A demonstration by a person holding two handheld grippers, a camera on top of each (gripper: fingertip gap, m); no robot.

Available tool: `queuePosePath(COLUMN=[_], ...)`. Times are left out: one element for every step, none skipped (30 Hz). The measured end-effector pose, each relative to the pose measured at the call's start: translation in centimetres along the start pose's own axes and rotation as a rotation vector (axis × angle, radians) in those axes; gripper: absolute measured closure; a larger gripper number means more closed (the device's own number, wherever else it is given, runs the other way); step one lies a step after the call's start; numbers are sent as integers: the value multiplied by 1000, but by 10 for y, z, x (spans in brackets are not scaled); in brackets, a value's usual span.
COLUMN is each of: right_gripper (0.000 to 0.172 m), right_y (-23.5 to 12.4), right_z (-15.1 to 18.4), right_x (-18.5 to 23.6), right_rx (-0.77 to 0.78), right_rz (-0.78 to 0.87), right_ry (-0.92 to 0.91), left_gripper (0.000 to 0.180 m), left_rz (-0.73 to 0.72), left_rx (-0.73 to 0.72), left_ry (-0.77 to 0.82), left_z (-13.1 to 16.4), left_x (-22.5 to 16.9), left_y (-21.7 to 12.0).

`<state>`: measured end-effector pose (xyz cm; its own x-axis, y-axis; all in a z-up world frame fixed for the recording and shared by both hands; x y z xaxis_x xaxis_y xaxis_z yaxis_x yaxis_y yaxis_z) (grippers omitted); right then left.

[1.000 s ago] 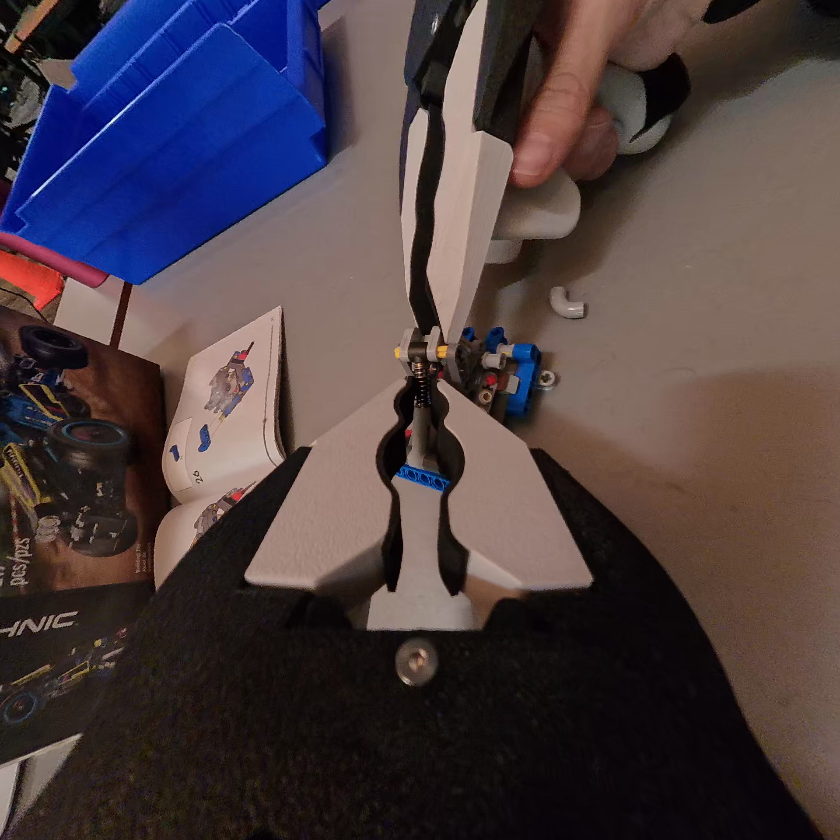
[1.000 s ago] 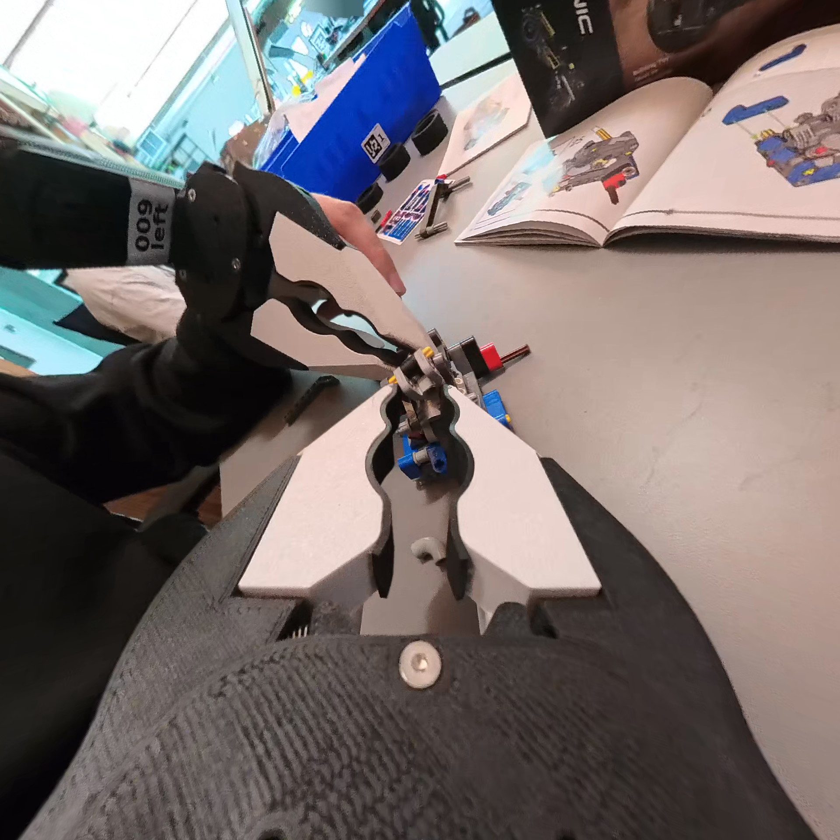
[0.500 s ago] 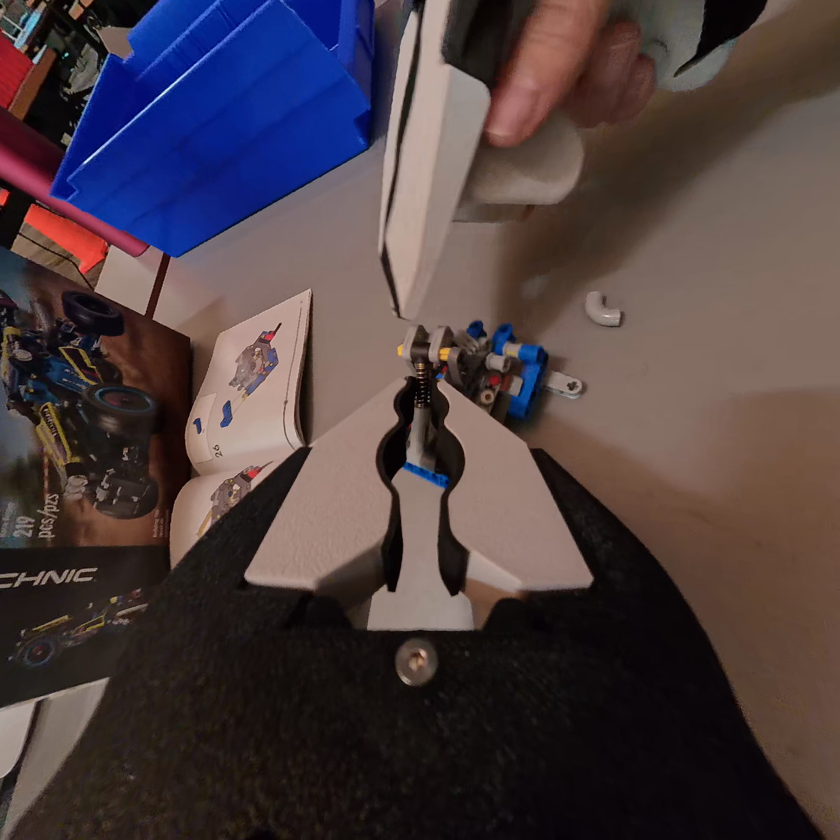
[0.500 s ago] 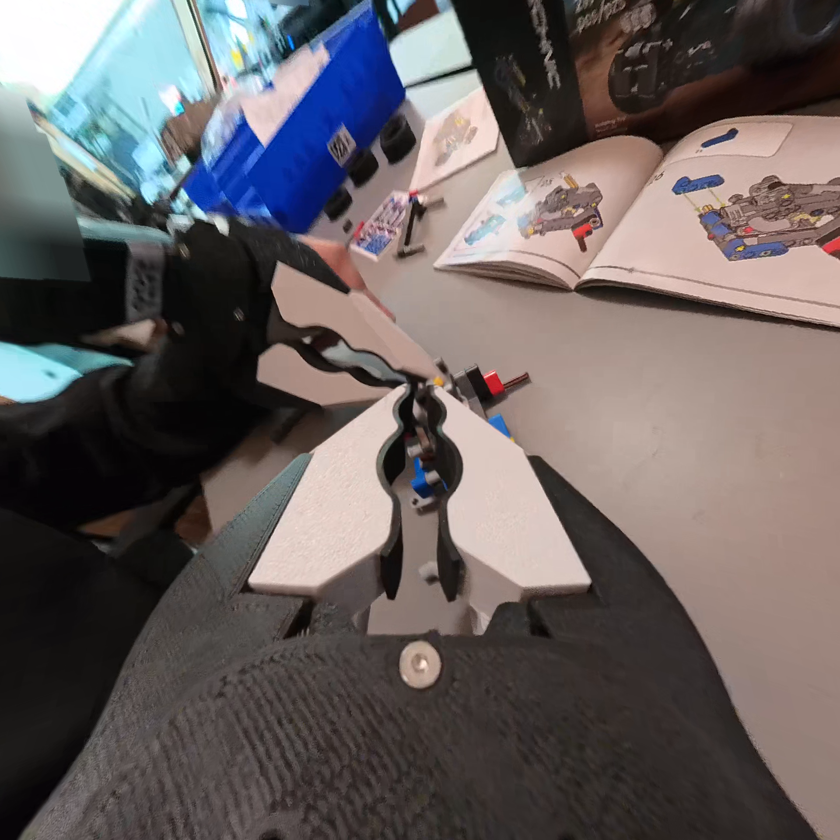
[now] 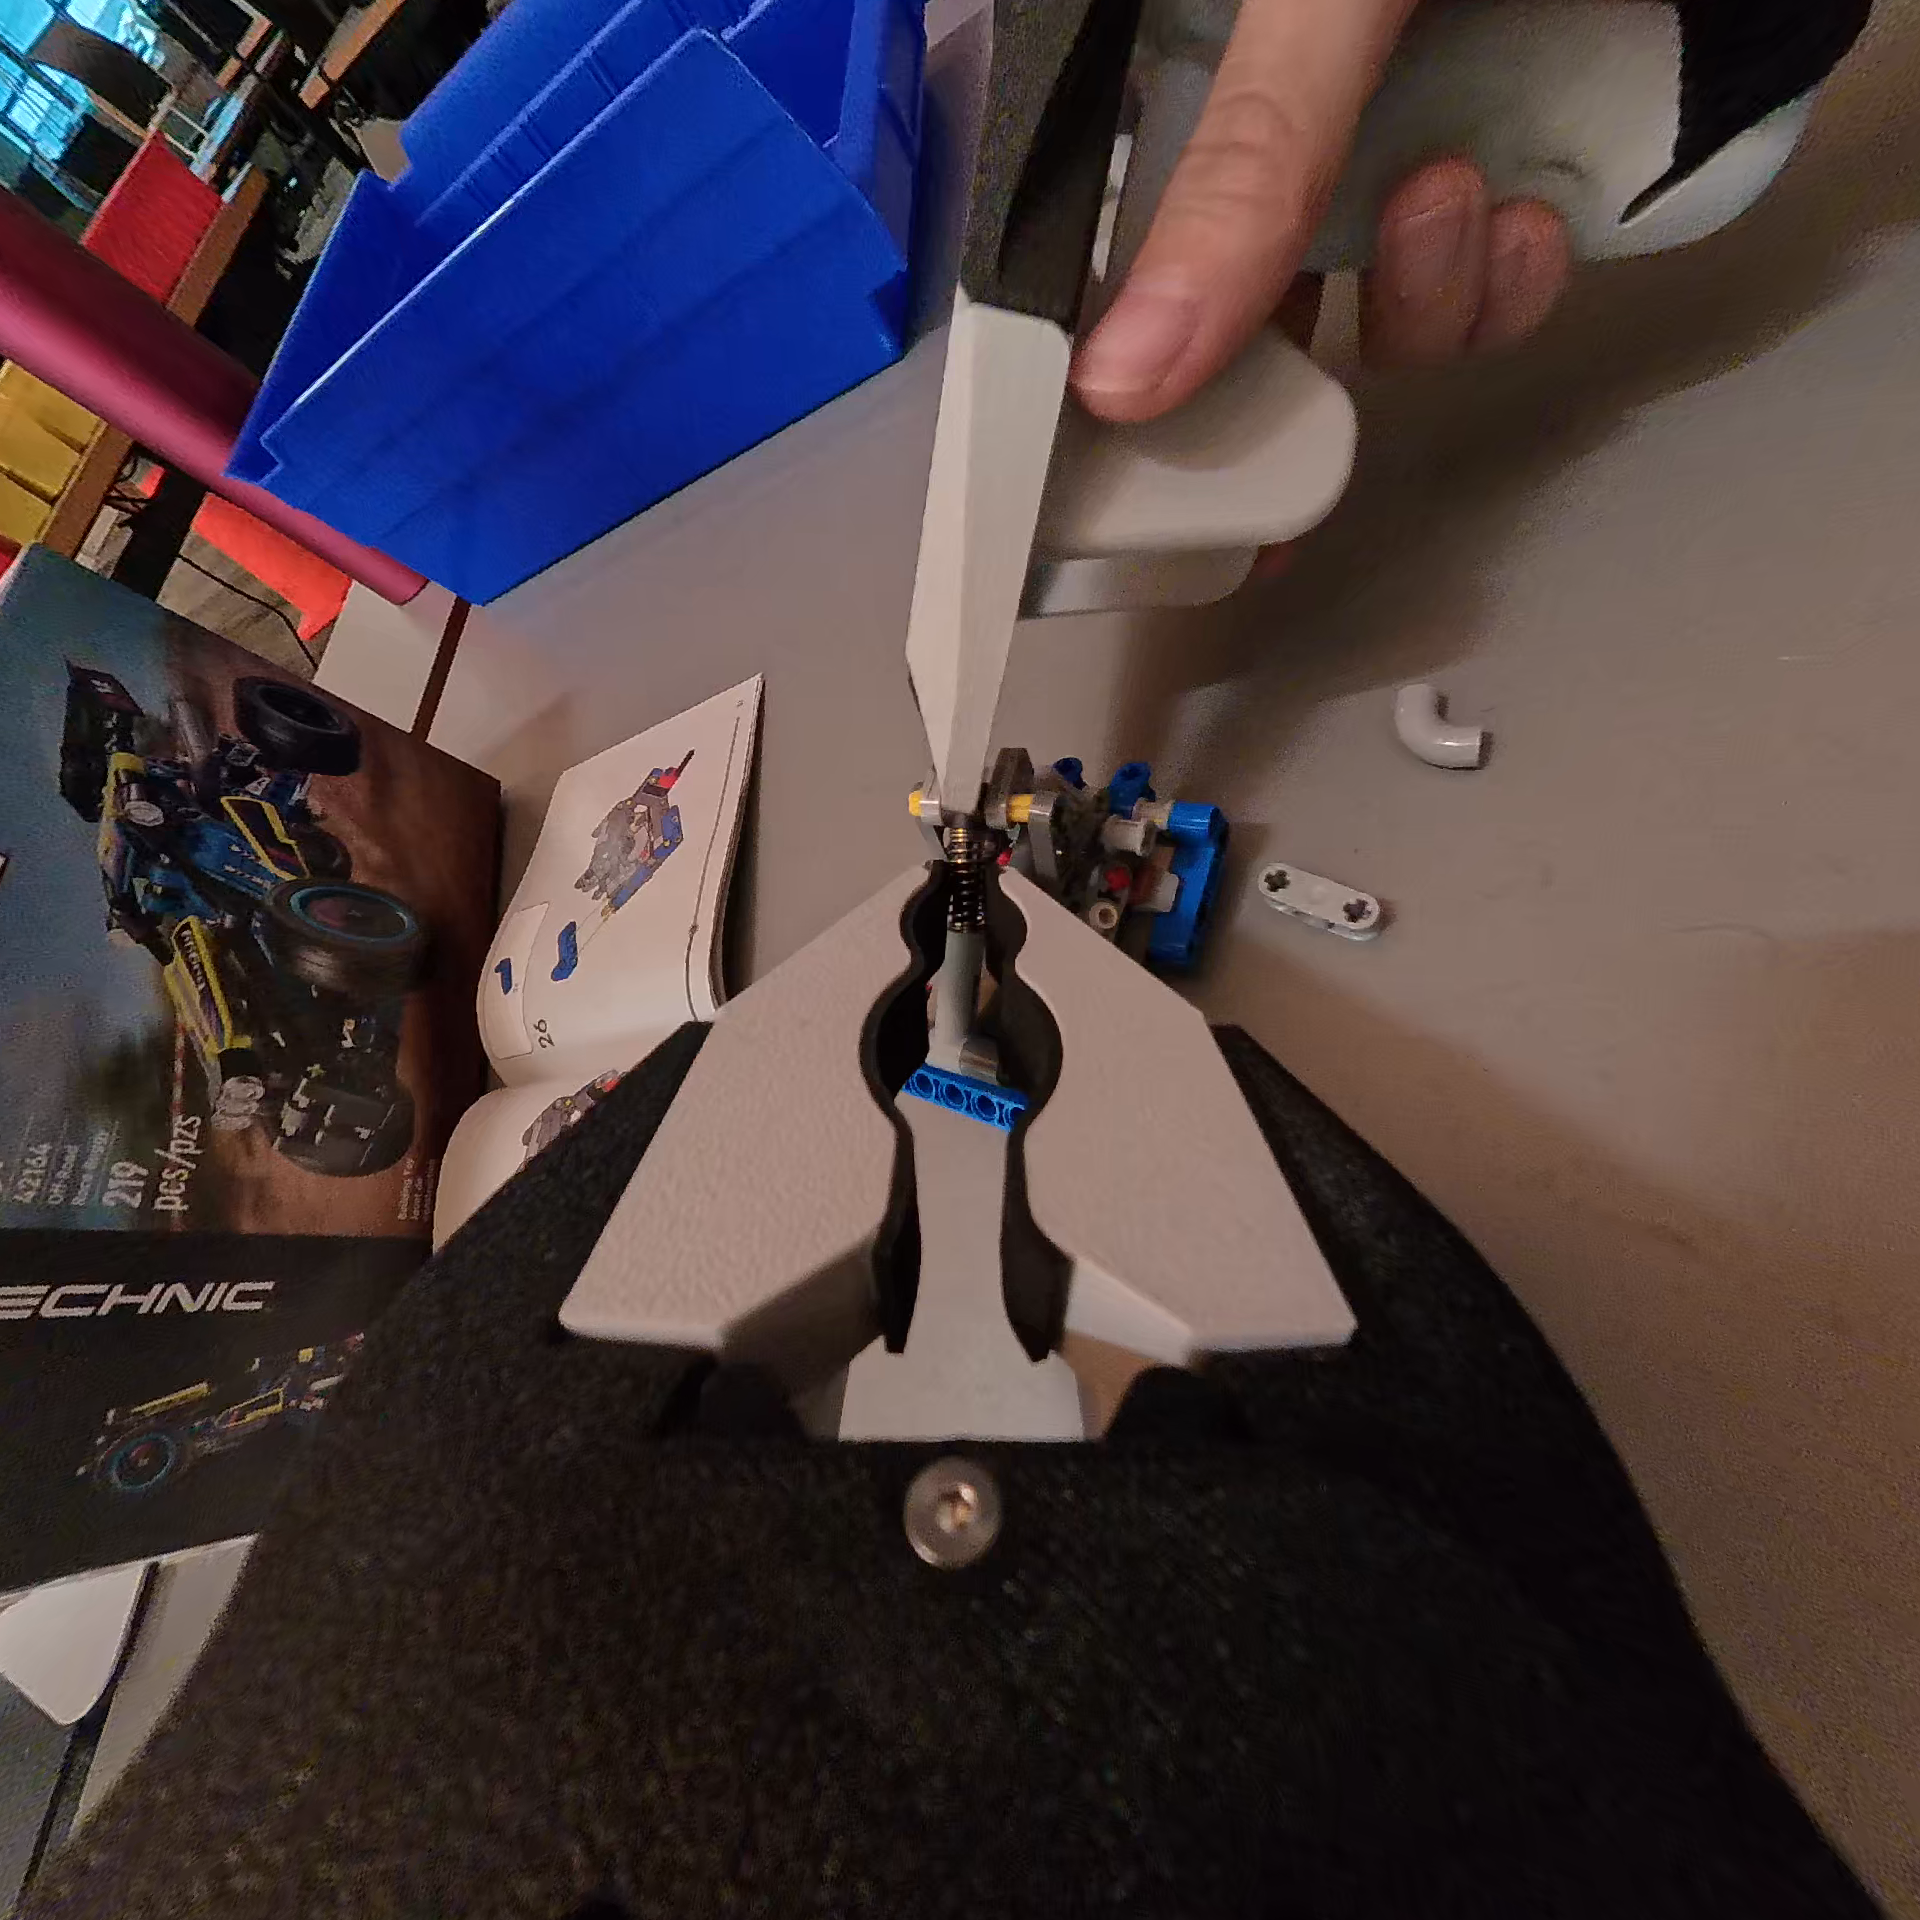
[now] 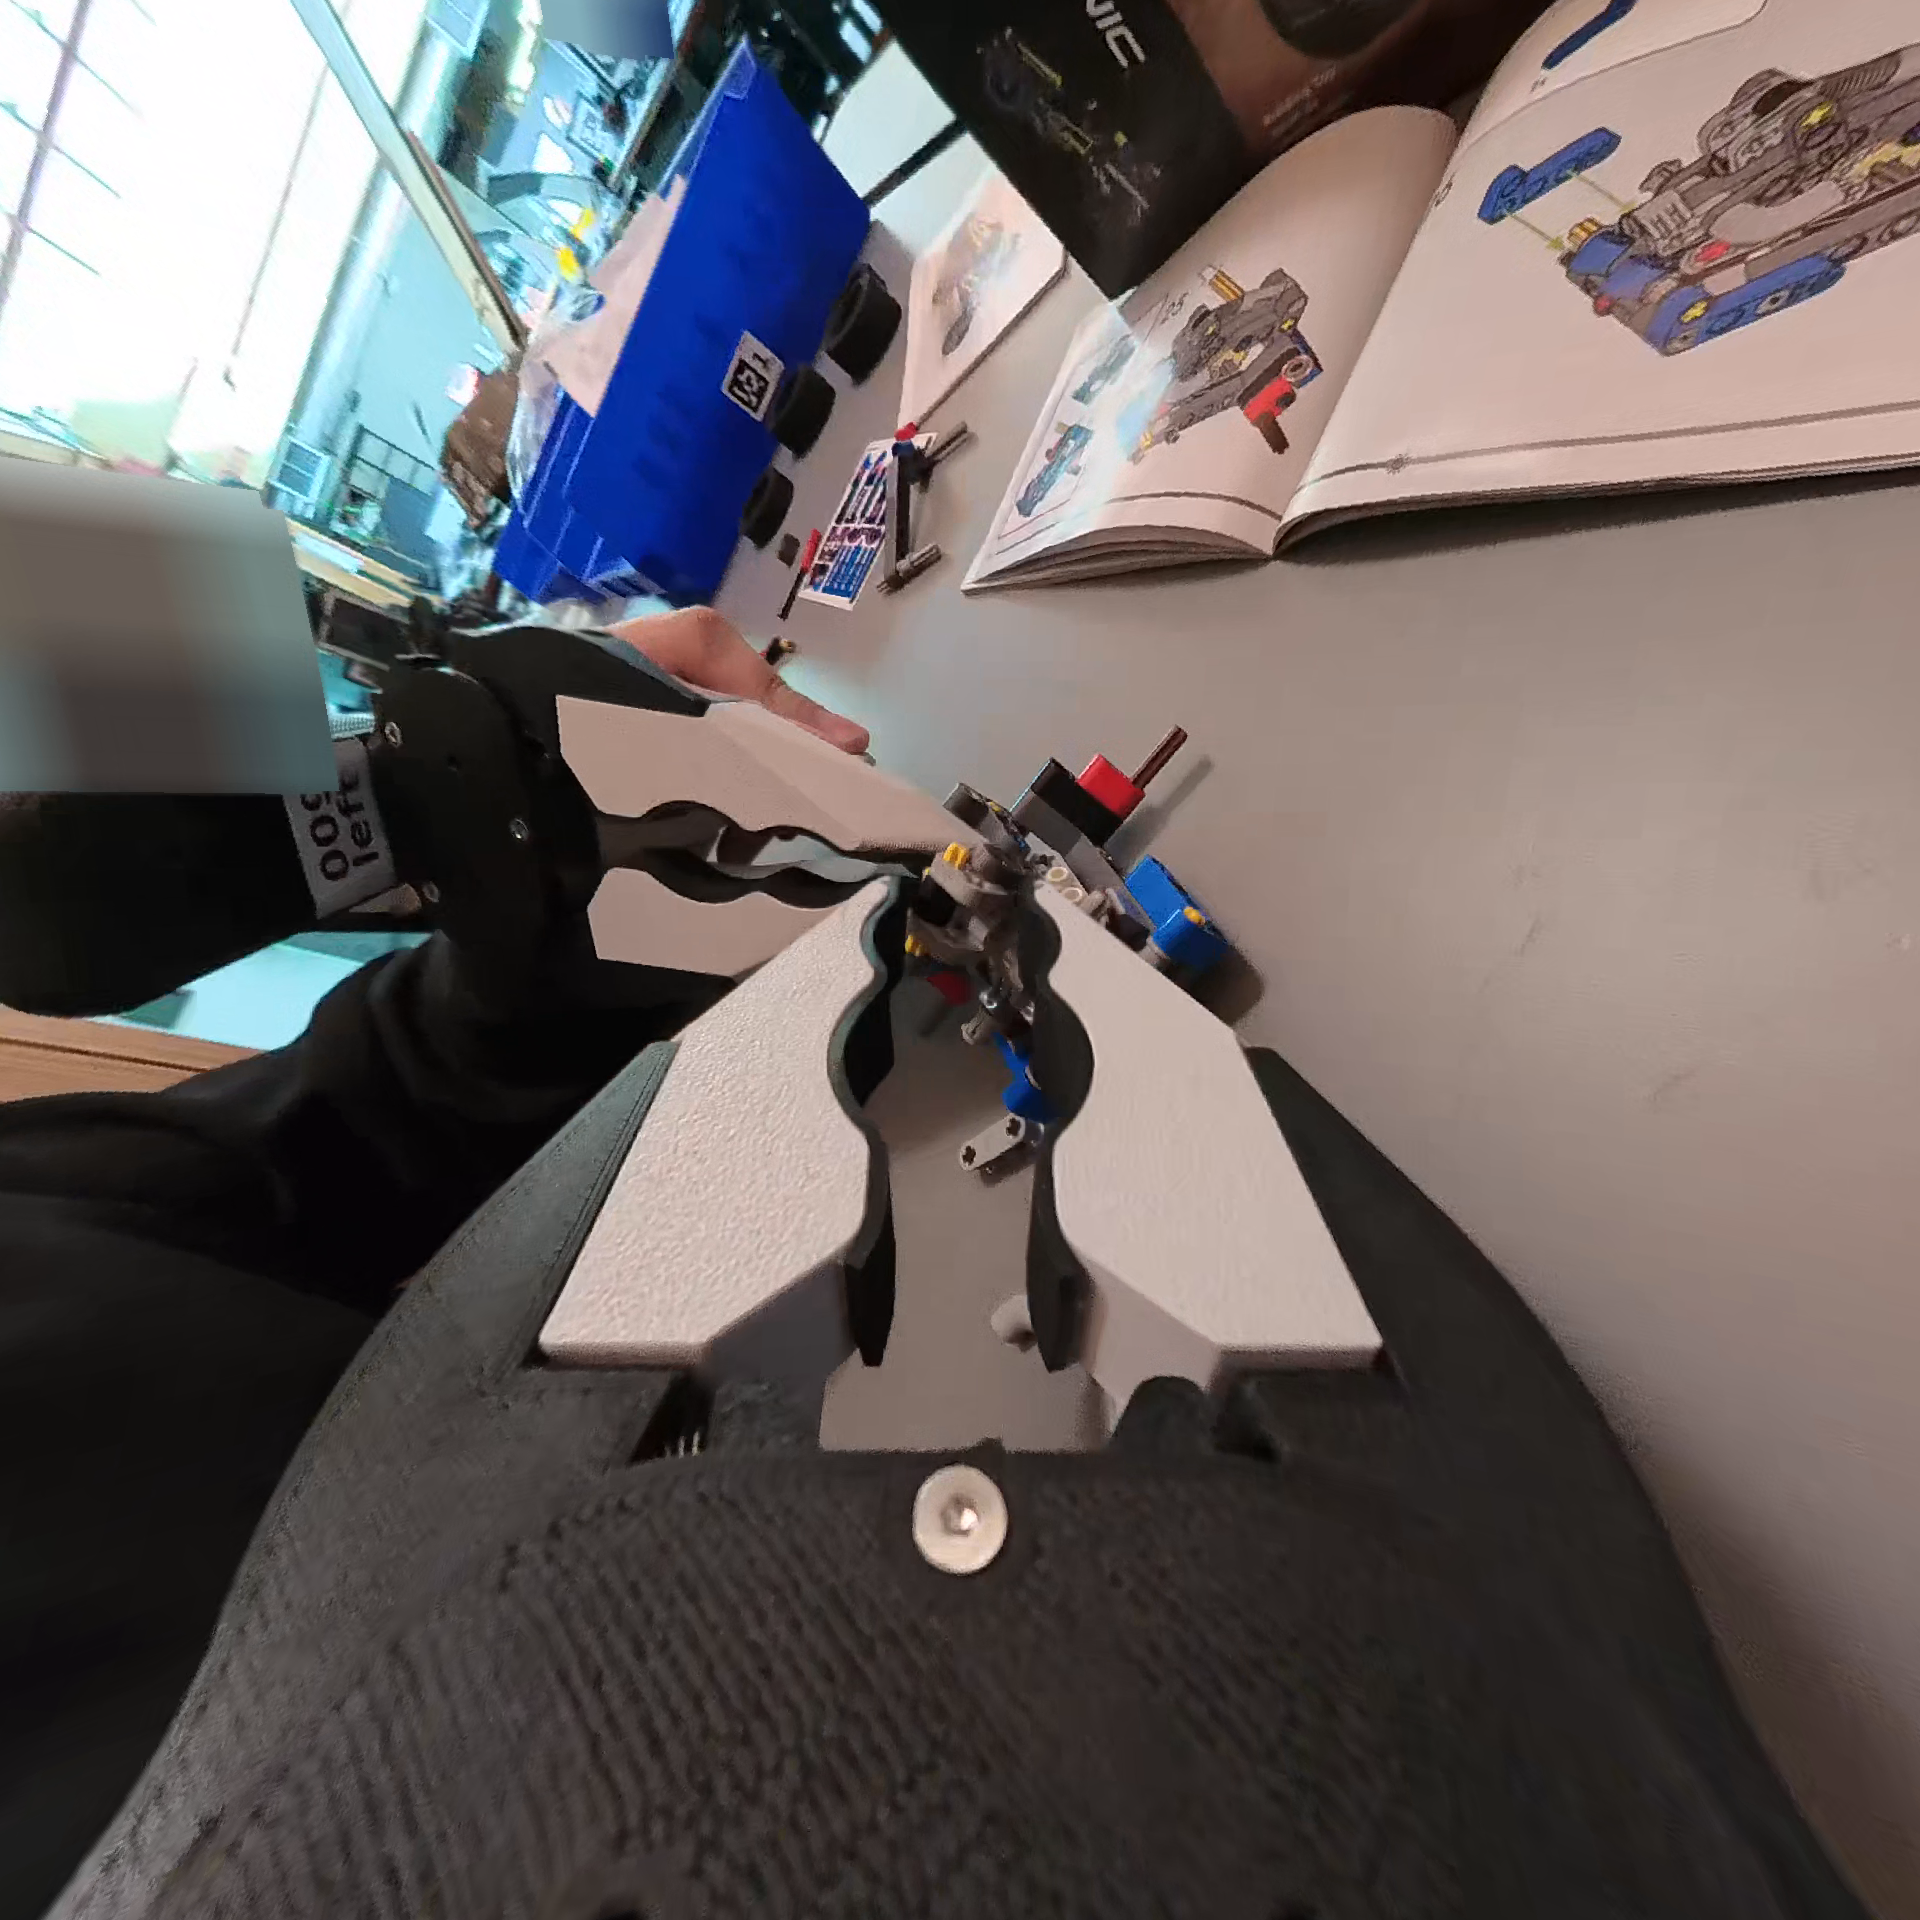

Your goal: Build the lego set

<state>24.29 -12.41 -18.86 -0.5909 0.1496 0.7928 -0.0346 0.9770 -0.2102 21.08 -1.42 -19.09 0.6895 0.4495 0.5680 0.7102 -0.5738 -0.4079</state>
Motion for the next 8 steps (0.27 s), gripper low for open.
queuePosePath(right_gripper=[155,155,156,156,156,156,156,156], right_y=[1,2,2,2,2,2,2,2], right_z=[1,0,-1,-1,-2,-3,-4,-6], right_x=[-2,-3,-3,-3,-2,-1,0,2], right_rx=[2,-3,-6,-1,7,23,48,79], right_rz=[-14,-24,-22,-16,-4,13,38,76], right_ry=[9,13,7,-7,-23,-44,-70,-108], left_gripper=[178,178,178,178,178,178,178,178], left_rz=[0,-5,-6,-4,0,5,7,6], left_rx=[1,6,9,15,20,26,31,35], left_ry=[2,3,2,-5,-14,-25,-36,-45], left_z=[0,0,0,0,0,0,0,0], left_x=[0,0,0,0,1,1,1,1], left_y=[0,0,0,0,0,0,0,1])
Point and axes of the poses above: each gripper's, where its closed fingertips meet, y out along the fingers, z out of its underside, x = y × z across the jaws, the point moved 7 cm from there along -y, back along the fingers, and after that the axes turned 11 degrees about -z, right-handed, at the moved point
